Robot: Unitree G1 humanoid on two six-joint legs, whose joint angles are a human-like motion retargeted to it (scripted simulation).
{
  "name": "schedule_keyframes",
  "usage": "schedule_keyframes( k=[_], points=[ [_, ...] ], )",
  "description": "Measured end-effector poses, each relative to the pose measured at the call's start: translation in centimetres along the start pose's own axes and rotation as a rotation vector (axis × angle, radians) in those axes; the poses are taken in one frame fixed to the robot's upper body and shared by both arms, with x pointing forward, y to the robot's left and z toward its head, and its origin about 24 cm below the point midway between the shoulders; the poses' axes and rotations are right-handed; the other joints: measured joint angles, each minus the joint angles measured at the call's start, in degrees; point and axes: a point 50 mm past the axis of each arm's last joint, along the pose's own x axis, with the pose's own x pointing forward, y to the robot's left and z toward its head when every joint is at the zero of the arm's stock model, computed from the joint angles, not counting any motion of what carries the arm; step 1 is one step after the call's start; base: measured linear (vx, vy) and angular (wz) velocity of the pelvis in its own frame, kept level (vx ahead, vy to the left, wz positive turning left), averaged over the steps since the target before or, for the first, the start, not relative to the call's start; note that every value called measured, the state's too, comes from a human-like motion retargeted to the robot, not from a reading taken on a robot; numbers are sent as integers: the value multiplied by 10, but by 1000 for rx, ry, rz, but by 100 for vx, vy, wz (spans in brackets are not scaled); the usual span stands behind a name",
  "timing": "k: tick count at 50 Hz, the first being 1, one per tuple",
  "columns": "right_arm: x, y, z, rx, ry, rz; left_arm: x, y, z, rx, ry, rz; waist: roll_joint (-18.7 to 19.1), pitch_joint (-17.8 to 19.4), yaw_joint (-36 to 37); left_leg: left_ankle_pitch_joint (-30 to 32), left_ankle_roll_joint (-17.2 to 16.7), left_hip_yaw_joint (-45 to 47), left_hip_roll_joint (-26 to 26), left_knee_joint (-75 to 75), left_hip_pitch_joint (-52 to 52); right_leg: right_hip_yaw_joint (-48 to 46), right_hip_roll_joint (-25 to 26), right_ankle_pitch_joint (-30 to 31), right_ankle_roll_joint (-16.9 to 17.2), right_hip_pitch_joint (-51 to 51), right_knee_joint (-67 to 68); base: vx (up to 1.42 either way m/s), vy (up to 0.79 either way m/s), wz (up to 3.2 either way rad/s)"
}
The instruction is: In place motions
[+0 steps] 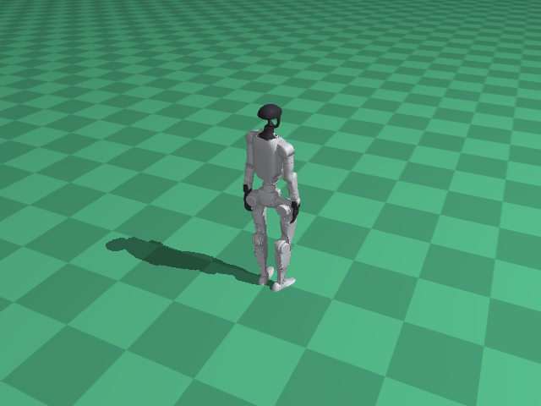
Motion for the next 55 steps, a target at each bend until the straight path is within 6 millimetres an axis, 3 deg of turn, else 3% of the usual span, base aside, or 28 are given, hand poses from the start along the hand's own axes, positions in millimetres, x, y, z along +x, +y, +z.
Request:
schedule_keyframes(
  k=[6, 13, 17, 19, 25, 30, 35, 38, 42, 45, 50, 55],
  points=[
    [-1, -3, 19, -74, -48, 11, -1, 16, -35, -8, 100, 11, -2, 2, 2, -5, 1, -4, -3, 3, 3, 1, -2, -3, 3, 6, 0, 2, 1, 6],
    [-2, -11, 0, -61, 19, -17, -1, 16, -41, -38, 107, 9, -5, 8, 19, -6, 11, -3, -11, 8, 2, 4, -1, -6, 6, 15, -2, 1, 1, -5],
    [-4, -15, -25, -8, 110, -30, 1, 10, -27, -33, 55, 0, -7, 15, 72, -4, 25, 41, -13, 12, -7, 45, 8, -1, 5, 15, -4, 5, 6, -65],
    [-6, -16, -39, 24, 162, -36, 2, 9, -18, -13, 20, 1, -9, 8, 29, -11, 12, -11, -15, 8, 5, -2, -9, -7, 11, 18, -5, 4, 7, 142],
    [-13, -13, -76, 91, 290, -45, 2, 5, 1, -13, -61, -25, -13, 5, 38, -14, 20, -15, -20, 6, 4, -6, -12, -9, 17, 18, -2, 7, 5, 2],
    [-16, -7, -93, 122, 333, -35, 0, 8, 9, -34, -90, -21, -16, 3, 38, -18, 24, -22, -22, 8, 6, -13, -14, -14, 20, 22, 3, 8, 5, 11],
    [-15, -1, -94, 125, 317, -12, -1, 12, 7, -70, -87, -13, -20, 0, 38, -26, 28, -30, -23, 15, 8, -17, -17, -25, 28, 21, 23, 8, 6, 10],
    [-11, 0, -84, 111, 248, 0, -1, 13, 5, -90, -70, -5, -17, 1, 31, -33, 31, -38, -18, 28, 4, -25, -20, -36, 38, 7, 65, 4, 4, 11],
    [-8, -7, -68, 76, 172, -36, -3, 15, 9, -90, -62, -12, -5, 18, 21, -42, 29, -35, 5, 48, 2, -17, -18, -2, 56, -40, 184, -3, 5, -17],
    [-9, -10, -68, 82, 165, -60, -4, 16, 15, -80, -68, -6, 2, 28, 8, -46, 27, -31, 18, 56, 4, 3, -19, -15, 67, -94, 230, -1, 2, -16],
    [-13, -11, -85, 186, 207, -60, -8, 11, 44, -30, -132, -1, 7, 65, -34, -50, 33, -54, 26, 70, 15, -63, -54, -46, 10, -202, 138, -8, 1, 39],
    [-18, -7, -106, 267, 277, -60, -18, 7, 83, 33, -230, -7, 14, 113, -80, -44, 37, -69, 46, 66, 40, -51, -71, -64, -27, -342, 69, -8, 1, 42]
  ],
)
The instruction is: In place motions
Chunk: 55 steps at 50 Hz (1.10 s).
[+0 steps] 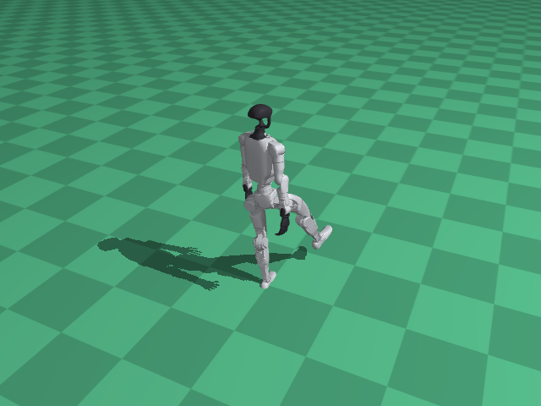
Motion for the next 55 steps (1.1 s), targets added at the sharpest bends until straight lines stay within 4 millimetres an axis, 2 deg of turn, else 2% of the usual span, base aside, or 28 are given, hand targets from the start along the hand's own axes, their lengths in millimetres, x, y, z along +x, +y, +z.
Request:
schedule_keyframes(
  k=[3, 7, 10, 13, 17, 20, 26, 27, 28, 30, 32, 33, 35, 37, 40, 44, 50, 55],
  points=[
    [0, 2, -13, 31, 50, 12, 0, -5, 17, 28, -43, 4, 14, 18, -21, 5, 0, -11, 22, -4, 4, 17, -12, -4, -26, -74, -15, -7, 1, 50],
    [0, 5, -27, 38, 92, 18, 0, -14, 26, 34, -74, -19, 31, 23, -34, 8, -1, -12, 43, -5, 0, 43, -23, -5, -45, -140, -24, 0, 0, 24],
    [1, 5, -27, 29, 90, 20, 1, -20, 27, 40, -85, -41, 34, 30, -33, 6, 2, -15, 45, -1, 4, 61, -21, -4, -49, -141, -31, 0, 0, 0],
    [1, 5, -20, 8, 64, 22, 2, -20, 21, 52, -72, -42, 25, 31, -29, 5, 1, -3, 36, -4, 15, 67, -15, -2, -43, -100, -35, 2, 2, -17],
    [1, 2, -7, -10, 16, 15, 4, -17, -1, 63, -11, -30, 6, 13, -10, 4, 0, 18, 8, -13, 23, 60, -5, 2, -30, -12, -24, 5, 0, -43],
    [0, 1, 7, -23, -30, 10, 4, -13, -24, 46, 59, -24, -2, -6, 7, 2, -3, 37, -8, -19, 18, 47, 3, 17, -12, 64, 20, 2, -2, -54],
    [-3, -1, 38, -59, -132, -19, -3, -4, -81, -21, 229, 1, 3, -49, 32, 2, -8, 63, -18, -27, -14, 88, 57, 98, 53, 235, 113, 0, -7, -46],
    [-3, -1, 42, -60, -147, -24, -4, -2, -89, -25, 254, 7, 2, -56, 39, 3, -8, 69, -21, -29, -18, 89, 66, 102, 62, 269, 105, 1, -6, -36],
    [-4, -1, 44, -63, -157, -28, -5, -1, -97, -31, 274, 12, 4, -65, 44, 5, -9, 72, -23, -31, -26, 79, 75, 68, 69, 301, 84, 1, -9, -25],
    [-4, 0, 48, -68, -165, -27, -9, 4, -110, -39, 314, 24, -10, -76, 55, 2, -11, 81, -36, -31, -26, 20, 66, -29, 44, 367, 20, 7, -11, -27],
    [-3, 4, 45, -73, -148, -10, -14, 9, -123, -58, 349, 30, -33, -90, 88, -1, -15, 103, -56, -39, -12, 46, 57, 32, 31, 385, -56, 13, -10, -99],
    [-4, 5, 48, -73, -142, 1, -14, 9, -125, -69, 358, 28, -35, -96, 118, -3, -18, 123, -54, -43, -15, 78, 52, 40, 46, 381, -63, -6, -8, -85],
    [-5, 4, 55, -53, -140, 17, -12, 3, -122, -90, 351, 32, -28, -118, 116, 0, -17, 89, -59, -41, -47, 44, 39, 57, 61, 355, -77, -19, -9, 34],
    [-7, 5, 66, -91, -164, 15, -9, -3, -123, -173, 301, 37, -34, -106, 120, 3, -21, 103, -56, -45, -40, 55, 50, 60, 44, 352, -77, -8, -12, -20],
    [-12, 4, 87, -163, -222, 4, -6, -8, -116, -262, 244, 7, -29, -92, 102, 9, -25, 119, -47, -55, -31, 58, 55, 57, 39, 350, -69, -3, -11, -8],
    [-15, 11, 101, -176, -291, 9, -1, -17, -94, -214, 228, 12, -23, -89, 75, 14, -27, 106, -42, -53, -38, 36, 60, 53, 36, 356, -74, -10, -6, 47],
    [-11, 13, 86, -132, -254, 24, 6, -24, -46, -28, 96, -18, -31, -96, 100, 16, -31, 107, -46, -57, -35, 32, 57, 52, 31, 356, -71, 2, -3, 8],
    [-8, 11, 73, -148, -186, 23, 8, -35, -12, 18, -5, -61, -27, -94, 95, 17, -35, 107, -41, -58, -36, 38, 62, 53, 29, 353, -71, -3, -2, -2]
  ],
)
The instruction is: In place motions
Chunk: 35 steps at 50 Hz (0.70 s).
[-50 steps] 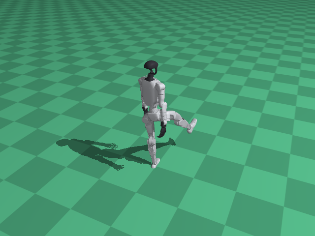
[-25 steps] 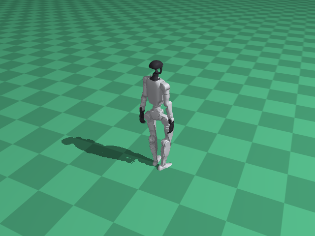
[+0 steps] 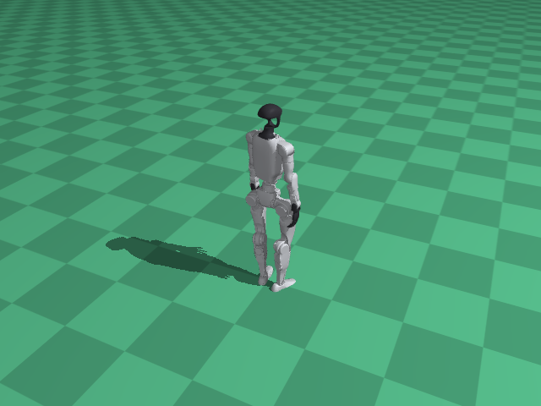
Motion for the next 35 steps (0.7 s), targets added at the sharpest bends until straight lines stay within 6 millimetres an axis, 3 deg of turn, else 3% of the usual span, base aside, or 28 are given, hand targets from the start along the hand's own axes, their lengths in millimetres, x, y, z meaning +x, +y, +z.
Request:
schedule_keyframes(
  k=[13, 20, 22, 26, 31, 35],
  points=[
    [-1, -3, -32, -4, 84, -18, -5, -14, 63, 88, -139, -58, 7, 12, -12, 5, -13, 14, 14, -3, -20, 20, 8, 9, -9, -24, -2, -7, -6, -10],
    [-7, -9, -69, 102, 198, -43, -8, -10, 72, 47, -178, -73, 20, 13, -24, -11, -21, 22, 32, 18, -28, 38, 24, -2, -18, -31, 8, -4, -10, -12],
    [-9, -12, -78, 151, 222, -49, -8, -3, 69, 51, -183, -56, 20, 18, -26, -20, -25, 23, 42, 52, -39, 45, 26, -9, -21, -34, 18, -6, -7, -8],
    [-13, -14, -92, 233, 257, -62, -9, 16, 50, 59, -155, 8, -5, 25, -20, 13, 0, 27, 31, 183, -118, 56, -5, -17, -20, -33, 35, -7, -5, 9],
    [-17, -15, -104, 277, 320, -72, -8, 33, 1, 24, -17, 67, -8, 66, 5, -24, -10, 13, 7, 126, -261, 26, -1, -23, -33, 8, 34, -5, -3, 50],
    [-16, -23, -92, 218, 294, -79, -11, 38, -43, -79, 111, 72, -24, 104, 65, -28, 0, -1, -7, 92, -426, 18, -12, -12, -40, 36, 25, -3, -2, -33]
  ],
)
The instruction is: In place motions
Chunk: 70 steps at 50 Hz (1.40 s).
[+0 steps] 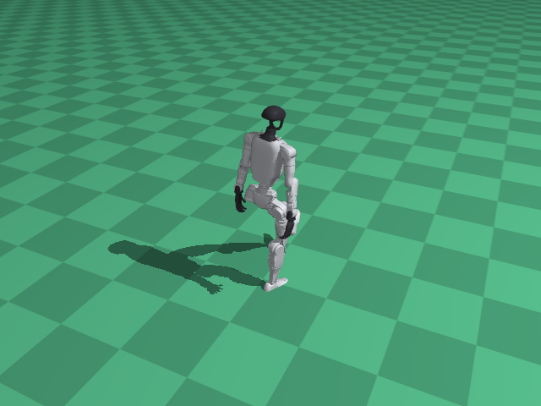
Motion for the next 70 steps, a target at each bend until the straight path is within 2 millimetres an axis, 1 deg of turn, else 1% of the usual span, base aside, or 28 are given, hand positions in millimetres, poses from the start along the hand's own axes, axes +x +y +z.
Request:
schedule_keyframes(
  k=[2, 5, 8, 10, 13, 16, 20, 24, 28, 31, 32, 33, 35, 36, 37, 38, 39, 40, 42, 43, 45, 47, 49, 53, 57, 63, 67, 70],
  points=[
    [-2, -2, 17, -54, -47, -16, 0, 2, -27, -71, 73, 4, -14, 24, 37, 3, 18, 13, 13, -10, -65, 14, -5, 4, -10, 12, 3, -4, 0, -101],
    [-9, -3, 54, -129, -162, -39, -2, 0, -66, -180, 169, -3, -41, 61, 89, 5, 40, -4, 35, -32, -143, 62, -27, 1, -17, 10, 34, -6, 2, -135],
    [-19, 6, 94, -174, -329, -24, -8, 0, -101, -247, 252, -8, -66, 82, 102, 23, 56, -36, 41, -50, -192, 86, -49, -14, -21, 9, 69, 6, -1, -73],
    [-28, 16, 117, -185, -442, 8, -12, 2, -117, -257, 292, -4, -78, 94, 106, 30, 63, -39, 42, -63, -202, 93, -57, -22, -25, 12, 85, 7, -3, -33],
    [-41, 27, 143, -178, -564, 42, -13, 4, -121, -232, 314, -2, -83, 106, 116, 38, 60, -45, 40, -72, -183, 96, -59, -27, -27, 19, 93, 0, -1, -7],
    [-48, 33, 155, -200, -622, 62, -10, 5, -109, -217, 277, -11, -74, 101, 113, 44, 54, -51, 32, -68, -138, 88, -49, -26, -27, 21, 87, -1, -3, 17],
    [-47, 38, 154, -259, -630, 60, -3, 1, -78, -208, 163, -31, -52, 68, 84, 46, 42, -61, 19, -60, -54, 63, -22, -16, -20, 13, 61, 2, -4, 54],
    [-34, 37, 131, -287, -537, 53, 1, 4, -48, -175, 62, -14, -30, 28, 47, 49, 26, -84, 9, -37, 56, 36, 1, -7, -9, 4, 34, 7, -4, 57],
    [-17, 32, 93, -267, -372, 60, 1, 6, -21, -132, -15, 14, -4, -22, -3, 63, 5, -80, 17, 46, 171, 5, 17, -5, 0, -15, 15, 11, -1, 67],
    [-6, 26, 58, -199, -240, 53, 1, 4, -5, -118, -51, 17, 15, -44, -35, 87, -5, -66, 23, 68, 282, -12, 30, -4, 6, -18, 2, 11, 2, 49],
    [-3, 23, 47, -169, -196, 49, 1, 3, 0, -114, -63, 15, 22, -51, -41, 81, -12, -60, 26, 55, 324, -14, 36, -4, 8, -20, -2, 10, 5, 9],
    [-1, 20, 35, -137, -151, 46, 1, 2, 4, -110, -75, 13, 29, -61, -50, 43, -20, -58, 29, 36, 362, -17, 41, -5, 9, -24, -5, 15, 5, 4],
    [1, 14, 12, -80, -52, 37, 1, 0, 8, -108, -88, 8, 47, -78, -58, -46, -38, 14, 49, -4, 425, -13, 57, -5, 10, -26, -13, 25, 4, -9],
    [2, 11, 0, -59, -6, 29, 1, -1, 6, -110, -86, 6, 57, -90, -72, -30, -36, 49, 56, -40, 439, -18, 63, -5, 12, -27, -17, 31, 3, 24],
    [2, 9, -9, -39, 33, 21, 2, -2, 6, -112, -86, 1, 65, -101, -91, -13, -36, 48, 56, -69, 444, -27, 63, -5, 15, -29, -20, 20, 3, 92],
    [2, 9, -13, -19, 55, 13, 2, -4, 10, -114, -91, -6, 67, -113, -118, 5, -38, -22, 41, -84, 428, -45, 55, -7, 19, -37, -23, -1, 3, 91],
    [2, 10, -12, 11, 55, 5, 1, -5, 17, -113, -106, -10, 65, -115, -129, 12, -41, -27, 37, -89, 419, -47, 50, -7, 21, -43, -24, -20, 4, 53],
    [2, 11, -9, 46, 45, -4, 0, -7, 27, -112, -127, -14, 63, -111, -131, 13, -42, 1, 38, -88, 412, -43, 48, -7, 22, -49, -23, -21, 7, 19],
    [2, 12, -9, 115, 6, -7, -1, -10, 43, -74, -169, -14, 57, -92, -135, 10, -34, -4, 32, -85, 418, -51, 43, -4, 24, -39, -27, -7, 6, 21],
    [3, 12, -11, 140, -4, 4, -2, -12, 50, -42, -183, -16, 55, -87, -124, 8, -30, -10, 30, -82, 421, -49, 43, -2, 24, -32, -30, 12, 3, -12],
    [4, 15, -18, 148, 10, 39, -4, -14, 58, 18, -192, -23, 51, -93, -98, 3, -25, -8, 27, -76, 420, -39, 42, 2, 25, -29, -33, 22, 3, -42],
    [4, 20, -15, 88, 27, 58, -3, -17, 59, 33, -197, -24, 46, -101, -86, 0, -25, 1, 24, -78, 421, -29, 37, 3, 25, -35, -30, 10, 7, -43],
    [3, 24, -2, 18, 1, 55, -2, -19, 57, 20, -204, -26, 44, -102, -80, -1, -23, 7, 22, -82, 425, -22, 38, 4, 24, -37, -28, -2, 8, -32],
    [-1, 30, 36, -110, -141, 60, 0, -21, 43, -17, -166, -50, 48, -102, -95, -3, -20, 9, 23, -85, 425, -23, 39, 4, 28, -35, -30, 3, 2, 5],
    [-10, 44, 75, -168, -294, 94, 2, -18, 25, -8, -92, -42, 44, -98, -98, -5, -17, 7, 20, -85, 425, -27, 35, 5, 32, -34, -31, 0, 3, 4],
    [-26, 55, 118, -227, -446, 136, 4, -13, -7, -17, 5, -45, 32, -97, -80, -8, -11, 5, 10, -85, 426, -28, 26, 9, 38, -32, -33, 1, 4, 3],
    [-36, 55, 138, -275, -523, 123, 3, -9, -27, -45, 50, -40, 26, -95, -68, -11, -5, 3, 4, -85, 427, -28, 21, 11, 42, -30, -32, 4, 9, 2],
    [-40, 53, 145, -283, -549, 108, 2, -6, -41, -76, 81, -37, 21, -95, -59, -15, 0, -2, -1, -83, 427, -30, 16, 11, 45, -30, -30, 6, 11, 6]
  ],
)
